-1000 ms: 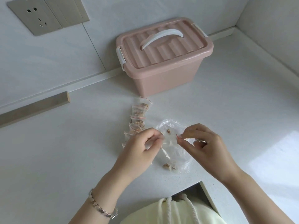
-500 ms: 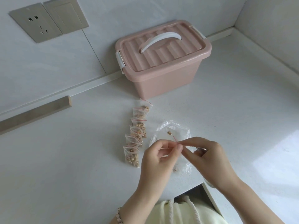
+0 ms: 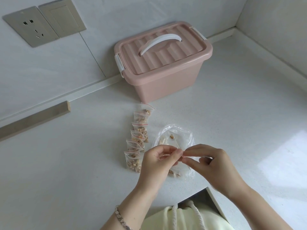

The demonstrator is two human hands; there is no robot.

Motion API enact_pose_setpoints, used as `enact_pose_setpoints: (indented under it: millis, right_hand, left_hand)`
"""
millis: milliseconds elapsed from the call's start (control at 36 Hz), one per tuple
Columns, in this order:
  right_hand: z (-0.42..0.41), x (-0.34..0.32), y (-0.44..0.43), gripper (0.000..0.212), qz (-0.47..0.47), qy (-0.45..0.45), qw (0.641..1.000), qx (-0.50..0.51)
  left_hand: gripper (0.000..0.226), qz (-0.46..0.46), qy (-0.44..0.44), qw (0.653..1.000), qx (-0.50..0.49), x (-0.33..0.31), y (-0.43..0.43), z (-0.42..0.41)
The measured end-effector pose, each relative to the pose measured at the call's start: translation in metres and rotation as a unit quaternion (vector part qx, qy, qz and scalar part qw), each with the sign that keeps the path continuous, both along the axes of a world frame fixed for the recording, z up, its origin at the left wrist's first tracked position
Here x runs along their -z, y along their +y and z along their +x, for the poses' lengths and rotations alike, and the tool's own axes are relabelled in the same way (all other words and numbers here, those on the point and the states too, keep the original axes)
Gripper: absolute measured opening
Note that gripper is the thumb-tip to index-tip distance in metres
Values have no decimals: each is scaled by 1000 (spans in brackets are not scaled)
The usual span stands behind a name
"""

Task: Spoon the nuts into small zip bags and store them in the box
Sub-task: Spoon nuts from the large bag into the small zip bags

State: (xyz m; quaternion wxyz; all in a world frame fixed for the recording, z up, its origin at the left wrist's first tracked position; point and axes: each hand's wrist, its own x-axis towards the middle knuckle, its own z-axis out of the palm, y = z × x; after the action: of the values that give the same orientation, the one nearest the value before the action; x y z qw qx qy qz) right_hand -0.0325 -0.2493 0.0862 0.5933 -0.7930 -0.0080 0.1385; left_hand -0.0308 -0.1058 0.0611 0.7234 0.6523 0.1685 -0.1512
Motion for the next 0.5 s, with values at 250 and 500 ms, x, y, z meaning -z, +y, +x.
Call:
enact_pose_setpoints:
  millis: [250, 500]
  right_hand:
    - [0, 1, 0, 15, 11, 5, 1000, -6]
    - [0, 2, -1, 10, 13, 5, 1000, 2]
  left_hand:
    - [15, -13, -15, 1000, 6, -2, 3, -1]
    - [4, -21, -24, 999, 14, -2, 3, -2]
